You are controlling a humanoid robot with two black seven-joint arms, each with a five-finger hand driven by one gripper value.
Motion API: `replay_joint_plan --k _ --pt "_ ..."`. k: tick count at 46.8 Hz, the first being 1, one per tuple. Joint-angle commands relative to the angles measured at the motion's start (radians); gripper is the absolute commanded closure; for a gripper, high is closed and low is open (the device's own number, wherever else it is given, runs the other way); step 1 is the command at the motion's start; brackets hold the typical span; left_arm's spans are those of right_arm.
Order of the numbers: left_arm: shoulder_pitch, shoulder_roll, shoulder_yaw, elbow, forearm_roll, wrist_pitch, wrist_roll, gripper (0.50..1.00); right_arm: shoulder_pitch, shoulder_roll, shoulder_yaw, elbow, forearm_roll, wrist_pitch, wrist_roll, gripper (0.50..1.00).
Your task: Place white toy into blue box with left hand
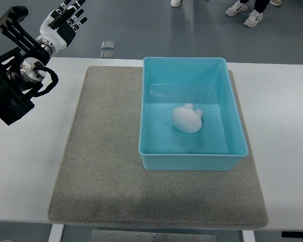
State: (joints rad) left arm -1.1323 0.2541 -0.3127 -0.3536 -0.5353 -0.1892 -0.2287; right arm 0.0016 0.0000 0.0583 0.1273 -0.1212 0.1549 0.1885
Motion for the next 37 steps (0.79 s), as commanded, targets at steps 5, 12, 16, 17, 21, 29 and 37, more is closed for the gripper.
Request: replay_joint_plan --k 5,12,16,17,21,29,37 --pt "0.002 -0.013 -0.048 0.001 0.0 0.031 0.002 0.542 0.0 0.0 0.0 0.0 0.0 0.0 0.0 0.564" --pt "0.003 -0.015 -0.066 0.001 0.001 -0.009 0.0 0.54 0.0 0.0 0.0 0.0 0.0 0.0 0.0 0.564" --pt "0.005 -0.018 -0.085 0.002 0.001 -0.027 0.0 0.54 0.0 0.0 0.0 0.0 0.0 0.0 0.0 0.564" --pt "0.005 -0.021 -0.089 0.004 0.003 -0.027 0.0 0.54 0.0 0.0 0.0 0.0 0.0 0.0 0.0 0.564" --pt "0.017 -0.03 -0.098 0.005 0.005 -0.026 0.0 0.538 0.0 0.0 0.0 0.0 0.0 0.0 0.0 0.564" --pt "0.034 -0.044 -0.1 0.005 0.017 -0.026 -0.003 0.538 0.0 0.0 0.0 0.0 0.0 0.0 0.0 0.564" --pt "0.034 -0.05 -0.1 0.005 0.018 -0.026 -0.005 0.536 0.0 0.0 0.0 0.0 0.0 0.0 0.0 0.564"
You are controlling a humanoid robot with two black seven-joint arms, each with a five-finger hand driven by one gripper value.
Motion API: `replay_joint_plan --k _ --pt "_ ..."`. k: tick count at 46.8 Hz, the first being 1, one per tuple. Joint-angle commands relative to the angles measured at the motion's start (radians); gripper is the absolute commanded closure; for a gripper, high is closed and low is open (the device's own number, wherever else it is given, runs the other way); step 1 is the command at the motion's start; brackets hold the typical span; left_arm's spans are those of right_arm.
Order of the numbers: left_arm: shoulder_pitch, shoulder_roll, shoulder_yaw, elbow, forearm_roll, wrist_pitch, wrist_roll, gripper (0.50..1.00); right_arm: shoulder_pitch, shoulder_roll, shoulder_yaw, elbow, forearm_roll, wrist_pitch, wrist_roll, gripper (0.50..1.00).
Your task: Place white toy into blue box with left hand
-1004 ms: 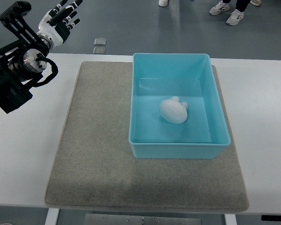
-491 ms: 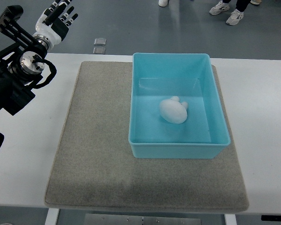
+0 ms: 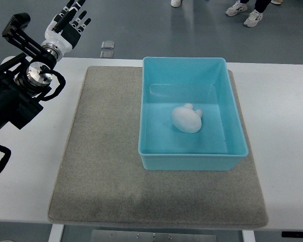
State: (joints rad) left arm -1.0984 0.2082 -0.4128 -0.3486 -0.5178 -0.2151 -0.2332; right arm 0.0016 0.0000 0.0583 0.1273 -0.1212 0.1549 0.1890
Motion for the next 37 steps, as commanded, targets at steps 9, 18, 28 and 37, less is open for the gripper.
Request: replay_joint_plan --k 9,18,28,37 --pt "0.003 -0.004 -0.001 0.003 0.001 -0.003 0.0 0.536 0.0 0.0 0.0 0.0 0.0 0.0 0.0 0.564" --pt "0.005 -0.003 -0.001 0.01 0.001 -0.003 -0.003 0.536 0.0 0.0 0.0 0.0 0.0 0.0 0.0 0.564" --pt "0.005 -0.003 -0.001 0.026 0.001 -0.01 -0.003 0.536 -0.002 0.0 0.002 0.054 -0.006 0.014 0.0 0.564" --pt "0.005 -0.004 -0.001 0.025 0.001 -0.01 -0.003 0.536 -0.003 0.0 -0.002 0.052 -0.005 0.012 -0.002 0.564"
